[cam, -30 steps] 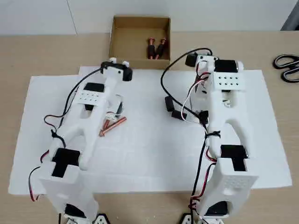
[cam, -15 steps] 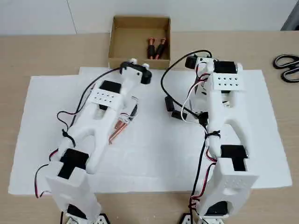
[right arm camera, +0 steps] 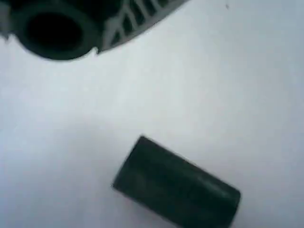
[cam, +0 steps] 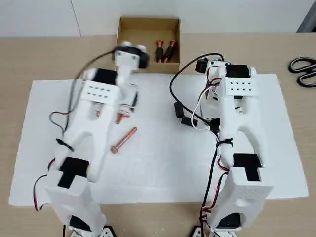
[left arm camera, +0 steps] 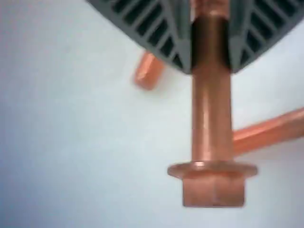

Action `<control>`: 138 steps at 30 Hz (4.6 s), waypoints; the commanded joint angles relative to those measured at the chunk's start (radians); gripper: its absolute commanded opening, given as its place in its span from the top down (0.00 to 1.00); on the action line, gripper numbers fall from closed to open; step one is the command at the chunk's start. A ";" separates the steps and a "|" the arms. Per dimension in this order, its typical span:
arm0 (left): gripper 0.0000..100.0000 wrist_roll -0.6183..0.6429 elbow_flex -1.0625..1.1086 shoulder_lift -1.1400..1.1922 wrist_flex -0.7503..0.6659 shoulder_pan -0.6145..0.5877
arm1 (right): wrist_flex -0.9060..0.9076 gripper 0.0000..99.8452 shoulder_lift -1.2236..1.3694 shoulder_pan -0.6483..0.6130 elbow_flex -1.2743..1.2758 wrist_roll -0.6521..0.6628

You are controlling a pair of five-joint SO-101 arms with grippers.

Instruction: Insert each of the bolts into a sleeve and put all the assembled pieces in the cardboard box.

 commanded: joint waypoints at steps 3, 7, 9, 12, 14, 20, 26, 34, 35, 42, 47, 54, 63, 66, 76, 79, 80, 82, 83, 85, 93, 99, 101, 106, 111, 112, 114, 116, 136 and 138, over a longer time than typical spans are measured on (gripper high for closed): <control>0.99 0.021 -0.050 -0.015 0.103 -0.133 | -0.015 0.99 -0.067 -0.001 -0.005 0.012; 0.99 -0.025 -0.050 -0.046 0.152 -0.176 | -0.027 0.99 -0.067 -0.001 -0.005 0.012; 0.99 -0.026 -0.038 -0.117 0.170 -0.173 | -0.027 0.99 -0.067 -0.002 -0.005 0.012; 0.99 -0.028 0.021 -0.296 0.170 -0.158 | -0.027 0.99 -0.067 -0.001 -0.005 0.012; 0.99 -0.028 0.093 -0.428 0.164 -0.150 | -0.027 0.99 -0.067 -0.001 -0.005 0.012; 0.99 -0.032 0.593 -0.743 -0.150 -0.175 | -0.027 0.99 -0.067 -0.001 -0.005 0.011; 0.99 -0.026 1.038 -0.842 -0.551 -0.178 | -0.027 0.99 -0.067 -0.002 -0.005 0.008; 0.99 -0.025 1.082 -0.736 -0.580 -0.181 | -0.027 0.99 -0.067 -0.002 -0.005 0.006; 0.99 -0.025 1.082 -0.721 -0.580 -0.181 | -0.027 0.99 -0.067 -0.002 -0.005 0.006; 0.89 -0.025 1.078 -0.657 -0.577 -0.181 | -0.022 0.99 -0.067 -0.002 -0.003 0.006; 0.89 -0.025 1.041 -0.647 -0.575 -0.181 | -0.019 0.99 -0.067 -0.002 -0.003 0.006; 0.89 -0.025 1.006 -0.646 -0.574 -0.183 | -0.018 0.99 -0.067 -0.002 -0.003 0.006; 0.89 -0.029 0.923 -0.644 -0.477 -0.210 | -0.018 0.99 -0.067 -0.004 -0.003 0.005; 0.89 -0.029 0.888 -0.644 -0.443 -0.216 | -0.019 0.99 -0.067 -0.007 -0.003 0.005; 0.89 -0.025 0.816 -0.437 -0.440 -0.221 | -0.019 0.99 -0.067 -0.030 -0.003 0.005; 0.89 -0.023 0.783 -0.408 -0.440 -0.221 | -0.018 0.99 -0.067 -0.030 -0.003 0.005; 0.89 -0.023 0.776 -0.400 -0.440 -0.221 | -0.018 0.99 -0.067 -0.030 -0.003 0.005; 0.89 -0.023 0.762 -0.382 -0.442 -0.227 | -0.018 0.99 -0.067 -0.030 -0.003 0.005; 0.89 -0.023 0.756 -0.368 -0.443 -0.233 | -0.018 0.99 -0.067 -0.030 -0.003 0.005; 0.89 -0.023 0.743 -0.334 -0.445 -0.247 | -0.019 0.99 -0.067 -0.030 -0.003 0.005; 0.89 -0.023 0.727 -0.278 -0.450 -0.261 | -0.024 0.99 -0.067 -0.030 -0.003 0.005; 0.94 0.014 0.727 -0.272 -0.466 -0.258 | -0.024 0.99 -0.067 -0.030 -0.003 0.005; 0.94 0.043 0.727 -0.272 -0.466 -0.258 | -0.024 0.99 -0.067 -0.030 -0.003 0.005; 0.98 0.058 0.727 -0.279 -0.460 -0.258 | -0.022 0.99 -0.067 -0.030 -0.003 0.005; 0.98 0.058 0.676 -0.281 -0.381 -0.258 | -0.022 0.99 -0.065 -0.028 -0.003 0.005; 0.98 0.060 0.647 -0.281 -0.353 -0.258 | -0.022 0.99 -0.067 -0.028 -0.003 0.005; 0.98 0.069 0.568 -0.281 -0.267 -0.256 | -0.018 0.99 -0.067 -0.028 -0.003 0.006; 0.98 0.123 0.493 -0.281 -0.175 -0.256 | -0.016 1.00 -0.073 -0.028 -0.003 0.009; 1.00 0.299 0.117 -0.430 0.124 -0.069 | 0.041 1.00 -0.426 -0.031 -0.193 0.014; 1.00 0.307 0.117 -0.522 0.121 -0.069 | 0.041 1.00 -0.509 -0.048 -0.190 0.014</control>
